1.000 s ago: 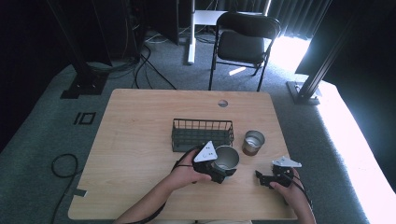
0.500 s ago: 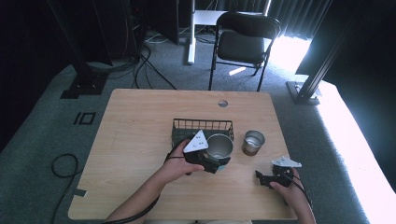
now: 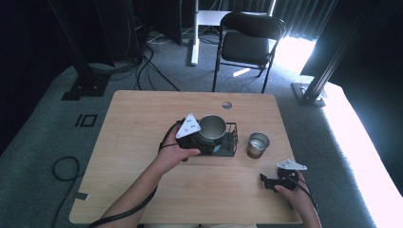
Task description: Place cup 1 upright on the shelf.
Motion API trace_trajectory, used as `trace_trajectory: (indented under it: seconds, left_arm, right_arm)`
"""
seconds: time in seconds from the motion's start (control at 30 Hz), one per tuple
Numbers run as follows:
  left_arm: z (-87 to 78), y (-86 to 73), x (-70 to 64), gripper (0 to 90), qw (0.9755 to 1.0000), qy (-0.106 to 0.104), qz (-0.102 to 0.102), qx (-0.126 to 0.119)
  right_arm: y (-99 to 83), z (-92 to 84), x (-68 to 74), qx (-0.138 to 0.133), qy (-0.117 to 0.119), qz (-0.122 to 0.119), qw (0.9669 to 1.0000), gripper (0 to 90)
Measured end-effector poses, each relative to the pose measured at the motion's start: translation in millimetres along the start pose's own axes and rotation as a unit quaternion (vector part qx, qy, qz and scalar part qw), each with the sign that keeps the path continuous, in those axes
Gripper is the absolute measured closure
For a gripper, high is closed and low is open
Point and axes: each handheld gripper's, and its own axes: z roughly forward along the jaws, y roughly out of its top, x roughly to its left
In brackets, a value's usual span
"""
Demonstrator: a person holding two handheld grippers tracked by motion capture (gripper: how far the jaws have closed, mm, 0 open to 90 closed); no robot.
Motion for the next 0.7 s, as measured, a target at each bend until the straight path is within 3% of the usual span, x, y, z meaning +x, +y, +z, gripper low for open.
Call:
trace_trajectory:
  seconds: [0.2,0.4,0.63,0.7]
  left_arm:
    - [-5.8,5.5,17.6,14.3,0.9983,0.053,-0.012,-0.022]
    - [-8.4,2.6,35.4,14.3,0.9927,0.115,-0.021,-0.031]
    - [-6.9,-8.5,49.3,14.3,0.9861,0.162,-0.028,-0.024]
    - [-5.8,-12.5,51.6,14.3,0.9853,0.167,-0.035,-0.017]
  right_arm:
    - [0.0,0.0,0.0,0.000,0.000,0.000,1.0000,10.2]
    - [0.0,0.0,0.0,0.000,0.000,0.000,1.0000,10.2]
    - [0.0,-0.1,0.0,0.000,0.000,0.000,1.0000,10.2]
    - [0.0,0.0,0.0,0.000,0.000,0.000,1.0000,10.2]
